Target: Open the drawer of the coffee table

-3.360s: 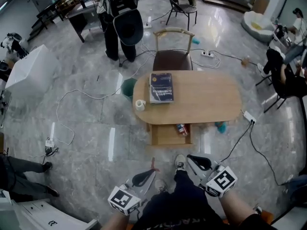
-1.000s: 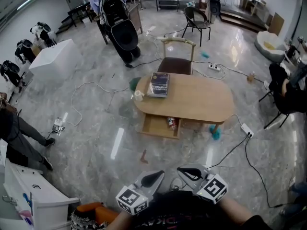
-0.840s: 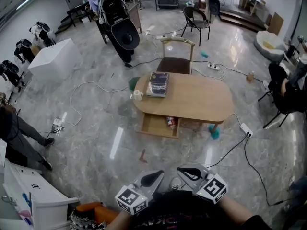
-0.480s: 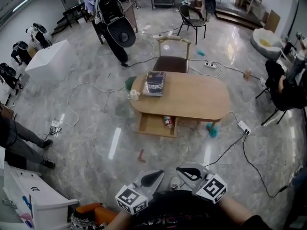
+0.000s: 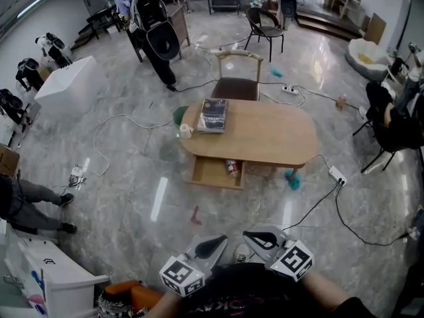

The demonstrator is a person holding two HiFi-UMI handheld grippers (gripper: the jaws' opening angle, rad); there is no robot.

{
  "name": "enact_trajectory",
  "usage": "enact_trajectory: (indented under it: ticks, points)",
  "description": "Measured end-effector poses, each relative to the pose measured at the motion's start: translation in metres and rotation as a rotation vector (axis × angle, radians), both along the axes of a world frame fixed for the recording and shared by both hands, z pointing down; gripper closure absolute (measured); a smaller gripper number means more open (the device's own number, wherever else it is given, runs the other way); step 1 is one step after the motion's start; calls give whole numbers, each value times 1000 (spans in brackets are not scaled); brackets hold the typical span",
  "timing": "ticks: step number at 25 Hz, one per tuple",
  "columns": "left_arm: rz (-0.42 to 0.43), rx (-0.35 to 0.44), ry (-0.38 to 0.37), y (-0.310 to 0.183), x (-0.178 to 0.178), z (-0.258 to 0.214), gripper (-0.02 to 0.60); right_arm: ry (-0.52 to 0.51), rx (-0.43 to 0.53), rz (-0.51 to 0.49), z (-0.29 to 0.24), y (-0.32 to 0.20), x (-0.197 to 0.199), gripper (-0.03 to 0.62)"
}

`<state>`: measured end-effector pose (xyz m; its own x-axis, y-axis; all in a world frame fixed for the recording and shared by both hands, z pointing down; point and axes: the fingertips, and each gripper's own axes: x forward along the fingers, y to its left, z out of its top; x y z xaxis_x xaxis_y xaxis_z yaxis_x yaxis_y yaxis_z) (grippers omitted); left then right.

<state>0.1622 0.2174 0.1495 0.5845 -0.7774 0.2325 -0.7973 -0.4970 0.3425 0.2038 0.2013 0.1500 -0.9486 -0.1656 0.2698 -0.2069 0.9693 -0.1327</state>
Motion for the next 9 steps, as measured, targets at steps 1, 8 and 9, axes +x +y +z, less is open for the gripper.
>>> enact_trajectory:
  ticks: [1,8,9]
  points:
    - [-4,0,0,2,-1,0,577,0,1,-3,0,2,-1,592]
    - [-28,5,-4,5,-5,-4,576,-1,-1,-21,-2,5,-3,592]
    - [-30,5,-4,5,-5,-4,576,-2,1,-25,-3,5,-4,592]
